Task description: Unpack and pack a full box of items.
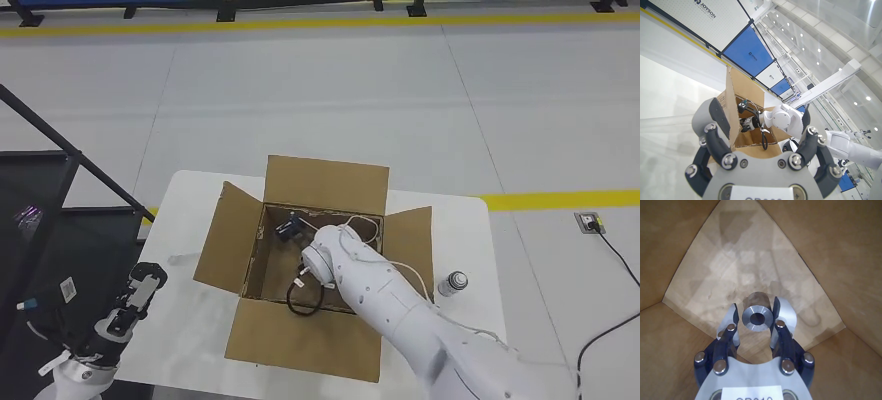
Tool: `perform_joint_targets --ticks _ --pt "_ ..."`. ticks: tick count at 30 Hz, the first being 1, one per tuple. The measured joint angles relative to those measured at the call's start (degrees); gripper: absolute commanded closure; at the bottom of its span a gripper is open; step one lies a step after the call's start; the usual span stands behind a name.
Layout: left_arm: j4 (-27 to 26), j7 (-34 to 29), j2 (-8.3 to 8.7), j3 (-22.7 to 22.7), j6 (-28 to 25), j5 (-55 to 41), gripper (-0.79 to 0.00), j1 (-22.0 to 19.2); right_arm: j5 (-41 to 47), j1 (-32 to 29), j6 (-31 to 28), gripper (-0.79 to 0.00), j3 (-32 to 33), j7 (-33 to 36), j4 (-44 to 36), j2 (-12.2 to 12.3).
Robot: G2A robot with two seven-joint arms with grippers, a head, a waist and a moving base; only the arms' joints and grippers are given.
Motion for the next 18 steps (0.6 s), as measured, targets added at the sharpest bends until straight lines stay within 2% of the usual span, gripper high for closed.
perform_joint_targets --ticks 5,9,14,18 --pt "0.00 0.00 0.00 0.00 0.00 0.00 -0.785 0.00 0.27 1.84 -1.47 0.000 1.08 1.09 -0.85 -0.69" --pt "0.00 0.00 0.00 0.00 0.00 0.00 -0.785 0.00 0.56 3.40 -1.49 0.000 2.40 4.60 -5.25 -0.41" --pt "0.00 0.00 0.00 0.00 0.00 0.00 -0.785 0.00 -1.28 3.37 3.83 0.000 5.10 12.39 -16.88 2.07" --pt "0.00 0.00 0.00 0.00 0.00 0.00 -0.785 0.00 -6.23 -0.19 10.44 0.000 9.01 19.61 -31.92 6.18"
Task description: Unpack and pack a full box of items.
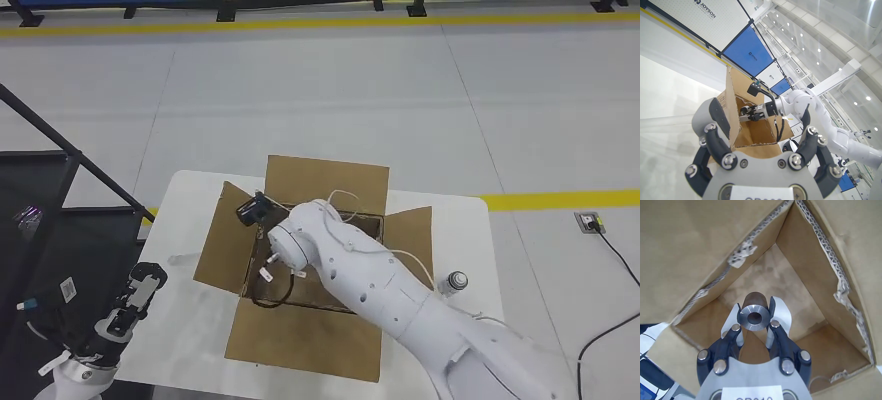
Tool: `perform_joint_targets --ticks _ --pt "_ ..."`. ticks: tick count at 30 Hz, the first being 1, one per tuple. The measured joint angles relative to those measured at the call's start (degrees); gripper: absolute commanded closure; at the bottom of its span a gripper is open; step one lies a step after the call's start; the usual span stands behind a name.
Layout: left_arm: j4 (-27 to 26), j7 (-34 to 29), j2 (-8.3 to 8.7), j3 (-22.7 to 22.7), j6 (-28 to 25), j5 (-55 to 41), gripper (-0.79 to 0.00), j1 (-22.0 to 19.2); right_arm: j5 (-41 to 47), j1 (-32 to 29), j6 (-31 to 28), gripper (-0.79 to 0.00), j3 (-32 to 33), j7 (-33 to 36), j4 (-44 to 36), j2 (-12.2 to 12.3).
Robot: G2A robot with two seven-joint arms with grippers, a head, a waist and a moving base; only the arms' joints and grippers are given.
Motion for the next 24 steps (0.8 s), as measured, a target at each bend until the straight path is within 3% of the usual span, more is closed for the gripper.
perform_joint_targets --ticks 6,13,19,24 --pt "0.00 0.00 0.00 0.00 0.00 0.00 -0.785 0.00 -16.55 -14.15 6.60 0.000 11.04 12.20 -32.45 8.49" --pt "0.00 0.00 0.00 0.00 0.00 0.00 -0.785 0.00 -35.05 -31.52 2.71 0.000 27.21 20.72 -62.43 14.28" --pt "0.00 0.00 0.00 0.00 0.00 0.00 -0.785 0.00 -42.02 -45.08 -2.00 0.000 40.18 20.61 -78.46 16.56" --pt "0.00 0.00 0.00 0.00 0.00 0.00 -0.785 0.00 -43.18 -51.68 -3.06 0.000 50.43 20.61 -80.21 17.30"
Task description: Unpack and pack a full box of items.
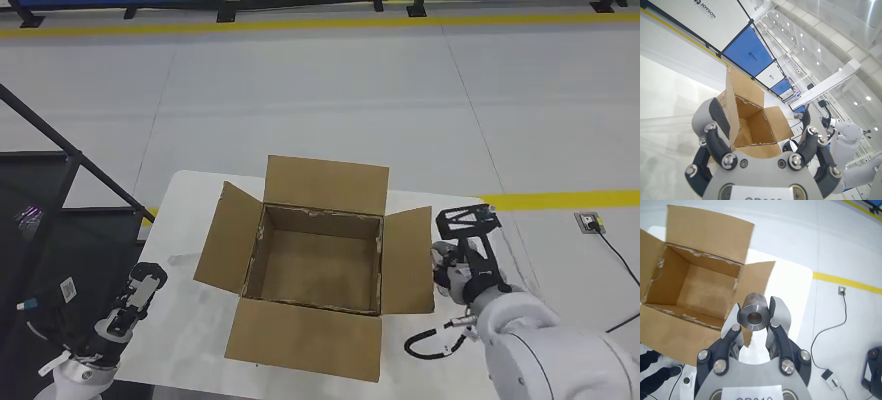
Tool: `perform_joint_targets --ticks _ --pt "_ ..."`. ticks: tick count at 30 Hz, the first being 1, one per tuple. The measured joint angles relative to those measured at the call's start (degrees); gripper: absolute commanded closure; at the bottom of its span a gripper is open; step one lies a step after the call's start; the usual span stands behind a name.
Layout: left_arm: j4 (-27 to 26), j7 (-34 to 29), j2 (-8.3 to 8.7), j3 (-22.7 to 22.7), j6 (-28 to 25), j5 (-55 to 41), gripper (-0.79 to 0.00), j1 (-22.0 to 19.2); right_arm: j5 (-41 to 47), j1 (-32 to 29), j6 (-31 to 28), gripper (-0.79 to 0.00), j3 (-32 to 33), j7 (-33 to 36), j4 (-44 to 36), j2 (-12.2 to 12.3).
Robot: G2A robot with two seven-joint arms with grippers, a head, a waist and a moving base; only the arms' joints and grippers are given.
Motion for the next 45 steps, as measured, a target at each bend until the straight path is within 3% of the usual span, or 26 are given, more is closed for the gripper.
perform_joint_targets --ticks 7,13,22,32,35,38,44,45 --pt "0.00 0.00 0.00 0.00 0.00 0.00 -0.785 0.00 8.94 -12.24 -2.53 0.000 12.30 0.00 1.84 0.75" --pt "0.00 0.00 0.00 0.00 0.00 0.00 -0.785 0.00 14.01 -16.91 -2.50 0.000 14.18 -1.42 8.79 0.98" --pt "0.00 0.00 0.00 0.00 0.00 0.00 -0.785 0.00 9.47 -17.62 -1.96 0.000 9.62 -12.70 20.10 1.05" --pt "0.00 0.00 0.00 0.00 0.00 0.00 -0.785 0.00 9.11 -13.91 -2.15 0.000 8.06 -14.82 27.62 1.18" --pt "0.00 0.00 0.00 0.00 0.00 0.00 -0.785 0.00 9.85 -13.15 -2.31 -0.080 7.91 -15.10 29.64 1.23" --pt "0.00 0.00 0.00 0.00 0.00 0.00 -0.785 0.00 10.25 -12.61 -2.29 -0.262 7.65 -15.36 31.31 1.27" --pt "0.00 0.00 0.00 0.00 0.00 0.00 -0.785 0.00 11.07 -11.93 -2.28 -0.388 7.21 -15.66 32.81 1.36" --pt "0.00 0.00 0.00 0.00 0.00 0.00 -0.785 0.00 11.17 -11.88 -2.26 -0.443 7.17 -15.74 32.91 1.38"
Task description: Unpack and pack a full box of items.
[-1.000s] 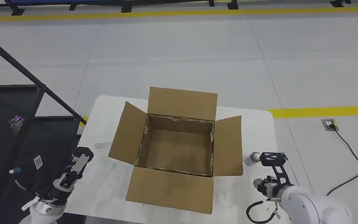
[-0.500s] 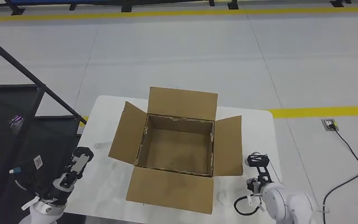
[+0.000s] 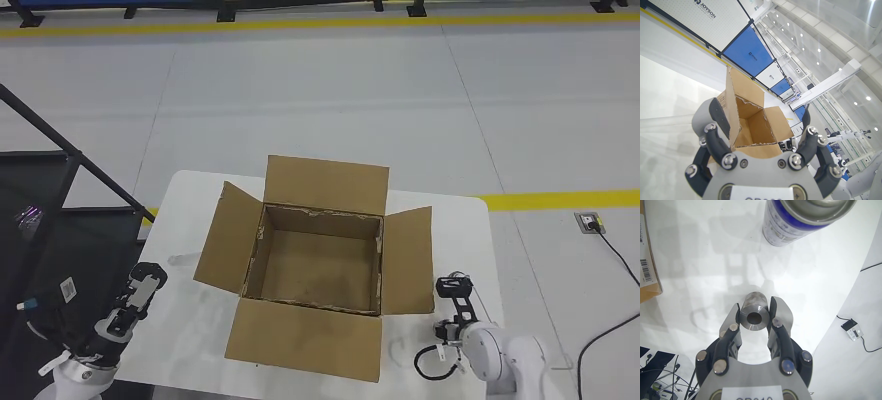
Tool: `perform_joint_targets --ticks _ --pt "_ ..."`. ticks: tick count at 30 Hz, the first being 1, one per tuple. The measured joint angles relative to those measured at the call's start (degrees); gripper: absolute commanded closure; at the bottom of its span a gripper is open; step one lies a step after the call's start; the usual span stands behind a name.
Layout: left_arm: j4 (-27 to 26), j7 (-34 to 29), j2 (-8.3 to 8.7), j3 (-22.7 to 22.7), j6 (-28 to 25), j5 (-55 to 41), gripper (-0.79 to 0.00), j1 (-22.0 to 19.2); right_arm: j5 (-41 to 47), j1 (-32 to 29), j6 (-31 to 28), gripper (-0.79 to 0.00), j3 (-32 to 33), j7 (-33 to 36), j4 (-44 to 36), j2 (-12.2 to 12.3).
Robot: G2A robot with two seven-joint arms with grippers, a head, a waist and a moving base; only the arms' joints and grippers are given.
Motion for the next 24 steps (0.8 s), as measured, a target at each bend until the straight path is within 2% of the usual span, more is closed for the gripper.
perform_joint_targets --ticks 1,9,12,14,15,19,24 --pt "0.00 0.00 0.00 0.00 0.00 0.00 -0.785 0.00 0.10 0.07 0.06 -0.508 -0.06 -0.14 0.09 0.02" --pt "0.00 0.00 0.00 0.00 0.00 0.00 -0.785 0.00 0.07 0.24 0.85 -0.656 -0.27 -1.13 -0.47 0.19" --pt "0.00 0.00 0.00 0.00 0.00 0.00 -0.785 0.00 -0.75 -0.49 2.92 -0.720 0.81 -2.06 -3.84 0.29" --pt "0.00 0.00 0.00 0.00 0.00 0.00 -0.785 0.00 -1.14 -1.85 4.37 -0.736 2.27 -2.18 -8.75 0.42" --pt "0.00 0.00 0.00 0.00 0.00 0.00 -0.785 0.00 -1.26 -2.43 4.64 -0.779 2.97 -1.84 -11.20 0.49" --pt "0.00 0.00 0.00 0.00 0.00 0.00 -0.785 0.00 -0.38 -2.89 4.09 -0.785 5.85 1.14 -22.03 0.80" --pt "0.00 0.00 0.00 0.00 0.00 0.00 -0.785 0.00 7.60 2.61 1.73 -0.785 6.33 2.27 -27.45 0.90"
